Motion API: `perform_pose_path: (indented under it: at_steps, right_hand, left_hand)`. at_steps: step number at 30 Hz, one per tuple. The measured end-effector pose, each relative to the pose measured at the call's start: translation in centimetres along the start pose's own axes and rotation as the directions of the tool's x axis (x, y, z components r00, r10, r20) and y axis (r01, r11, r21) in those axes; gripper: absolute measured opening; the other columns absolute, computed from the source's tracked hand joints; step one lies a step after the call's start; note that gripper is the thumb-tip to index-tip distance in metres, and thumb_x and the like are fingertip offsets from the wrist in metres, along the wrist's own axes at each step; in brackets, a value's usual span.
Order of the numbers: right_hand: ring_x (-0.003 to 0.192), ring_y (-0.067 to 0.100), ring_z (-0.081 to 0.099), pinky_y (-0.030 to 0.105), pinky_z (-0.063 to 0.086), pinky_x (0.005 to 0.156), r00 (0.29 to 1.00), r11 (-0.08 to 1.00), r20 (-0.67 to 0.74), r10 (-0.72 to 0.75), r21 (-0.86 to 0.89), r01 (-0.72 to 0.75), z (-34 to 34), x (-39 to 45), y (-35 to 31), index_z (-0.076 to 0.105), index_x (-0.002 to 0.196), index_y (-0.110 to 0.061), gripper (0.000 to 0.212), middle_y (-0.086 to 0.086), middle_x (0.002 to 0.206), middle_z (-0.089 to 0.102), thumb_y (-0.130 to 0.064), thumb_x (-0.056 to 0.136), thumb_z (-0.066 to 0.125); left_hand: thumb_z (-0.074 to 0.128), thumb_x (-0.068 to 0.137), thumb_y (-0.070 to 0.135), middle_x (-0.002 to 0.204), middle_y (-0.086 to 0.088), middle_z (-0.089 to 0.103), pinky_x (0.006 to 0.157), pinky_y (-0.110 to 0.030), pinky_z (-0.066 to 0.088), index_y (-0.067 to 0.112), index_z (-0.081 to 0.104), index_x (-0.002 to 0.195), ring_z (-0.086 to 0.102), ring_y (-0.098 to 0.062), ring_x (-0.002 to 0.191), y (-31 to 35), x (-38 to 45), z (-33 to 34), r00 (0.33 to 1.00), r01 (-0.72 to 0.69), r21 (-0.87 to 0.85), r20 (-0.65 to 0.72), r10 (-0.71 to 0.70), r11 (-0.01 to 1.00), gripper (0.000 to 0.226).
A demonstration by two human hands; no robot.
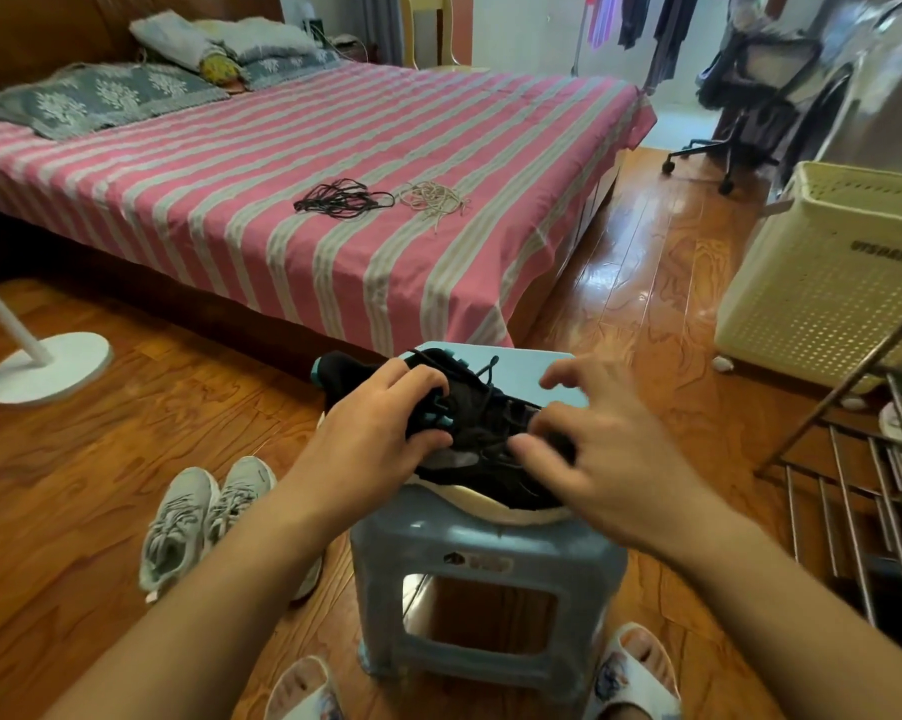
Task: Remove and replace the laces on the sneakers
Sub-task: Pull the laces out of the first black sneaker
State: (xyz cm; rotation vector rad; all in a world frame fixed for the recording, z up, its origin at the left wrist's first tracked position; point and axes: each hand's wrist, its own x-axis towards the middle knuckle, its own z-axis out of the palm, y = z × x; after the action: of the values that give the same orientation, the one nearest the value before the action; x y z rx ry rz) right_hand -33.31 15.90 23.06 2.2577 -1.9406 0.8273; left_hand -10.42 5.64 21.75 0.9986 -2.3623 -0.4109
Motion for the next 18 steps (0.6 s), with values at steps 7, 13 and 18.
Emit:
perform_pose_path:
  at_steps: [7,13,18]
  right_hand:
    - [0.127,0.026,0.037,0.047,0.043,0.103,0.967,0.983,0.177,-0.182,0.043,0.177,3.1,0.3,-1.6,0.067,0.074,-0.016,0.026,0.005,0.133,0.049,-0.033,0.094,0.066]
    - [0.147,0.015,0.021,0.028,0.022,0.117,0.954,0.985,0.26,-0.149,0.126,0.119,-1.1,-3.5,0.4,0.076,0.074,-0.029,0.039,-0.012,0.151,0.04,-0.047,0.098,0.052]
    - [0.118,0.01,0.043,0.021,0.03,0.1,0.964,0.941,-0.132,0.232,0.281,-0.188,2.2,1.2,-0.4,0.074,0.091,-0.021,0.032,-0.006,0.114,0.054,-0.048,0.094,0.058]
  left_hand:
    - [0.078,0.086,0.031,0.106,0.02,0.048,0.083,-0.037,0.052,0.037,0.053,0.116,0.052,-0.006,0.097,-0.3,0.0,-0.4,1.0,0.019,-0.03,0.007,-0.019,0.999,0.04]
    - [0.081,0.085,0.027,0.106,0.02,0.048,0.086,-0.041,0.052,0.033,0.056,0.115,0.054,-0.007,0.099,-1.1,0.4,-1.2,1.0,0.024,-0.047,0.011,-0.023,0.999,0.04]
    - [0.082,0.084,0.025,0.109,0.023,0.049,0.085,-0.03,0.05,0.034,0.056,0.114,0.054,-0.002,0.101,-0.9,-0.2,-1.0,1.0,-0.013,-0.037,-0.001,0.013,0.999,0.041]
